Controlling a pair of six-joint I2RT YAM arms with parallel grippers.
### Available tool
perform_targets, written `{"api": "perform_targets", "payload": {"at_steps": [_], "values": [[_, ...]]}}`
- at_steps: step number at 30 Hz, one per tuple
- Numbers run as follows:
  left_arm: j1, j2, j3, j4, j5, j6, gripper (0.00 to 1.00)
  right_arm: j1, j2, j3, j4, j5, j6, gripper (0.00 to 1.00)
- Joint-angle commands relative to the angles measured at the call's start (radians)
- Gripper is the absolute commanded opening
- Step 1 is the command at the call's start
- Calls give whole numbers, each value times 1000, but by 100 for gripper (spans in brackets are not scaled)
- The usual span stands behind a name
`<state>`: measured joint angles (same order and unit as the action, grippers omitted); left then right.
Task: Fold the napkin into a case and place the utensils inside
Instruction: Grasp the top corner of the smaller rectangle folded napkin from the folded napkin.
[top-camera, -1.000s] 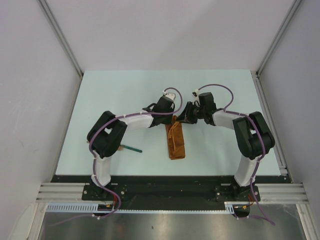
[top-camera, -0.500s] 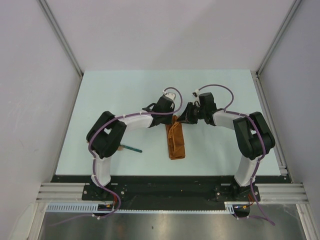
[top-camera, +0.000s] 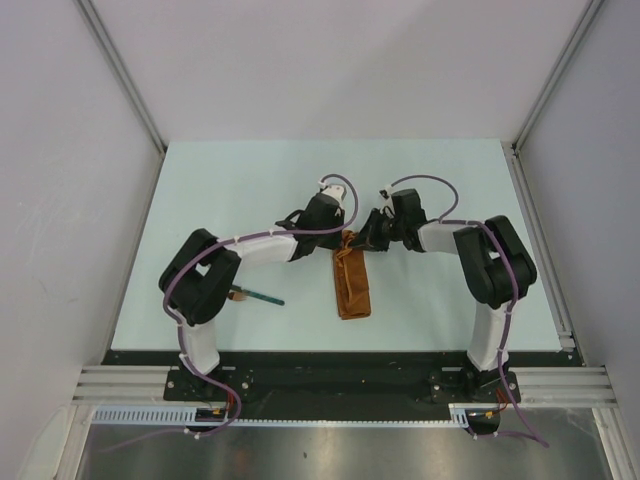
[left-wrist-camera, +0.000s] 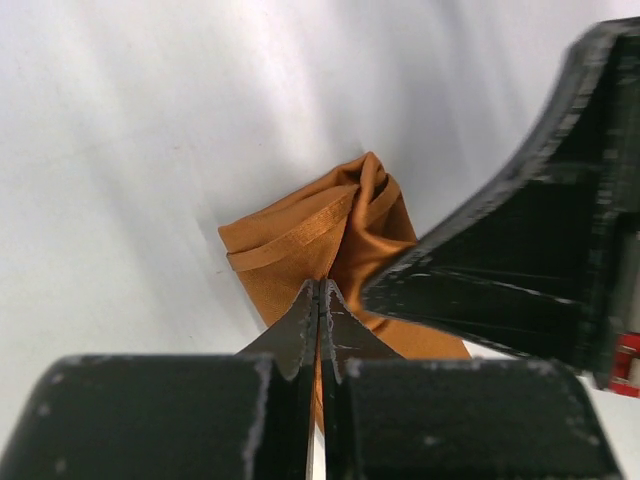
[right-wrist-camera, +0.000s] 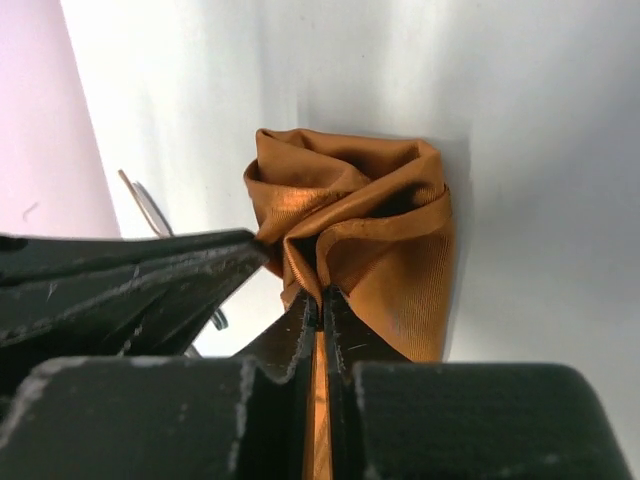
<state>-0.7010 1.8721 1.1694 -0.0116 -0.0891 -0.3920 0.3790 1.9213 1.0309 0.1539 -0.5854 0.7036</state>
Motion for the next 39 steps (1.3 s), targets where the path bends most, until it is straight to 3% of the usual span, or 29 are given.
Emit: {"api": "perform_targets", "payload": {"at_steps": [1,4,11,19,26,32,35,36,39], "values": [[-5,-54,-16,73,40,-25,0,15,56,50,108,-42,72,5],[-5,-48,-17,84,49,-33,0,21,96,57,173,-76,127,6],[-2,-44,-8,70,32,-51,0,23,122,72,196,-102,109,22],[3,-39,-10,48,19,-62,0,6,-19,-9,121,-93,22,41],[6,-45,-13,48,12,-62,0,-6,-79,-42,87,-108,-13,46],[8,-45,-13,52,25,-62,0,-35,-81,-71,102,-100,-1,43],[6,-47,-14,50,26,-62,0,-55,-77,-77,99,-83,-9,30],[6,-47,-13,52,26,-62,0,-60,-70,-78,104,-88,-7,21],[8,-44,-13,52,29,-62,0,-72,-44,-74,121,-91,-7,13]]}}
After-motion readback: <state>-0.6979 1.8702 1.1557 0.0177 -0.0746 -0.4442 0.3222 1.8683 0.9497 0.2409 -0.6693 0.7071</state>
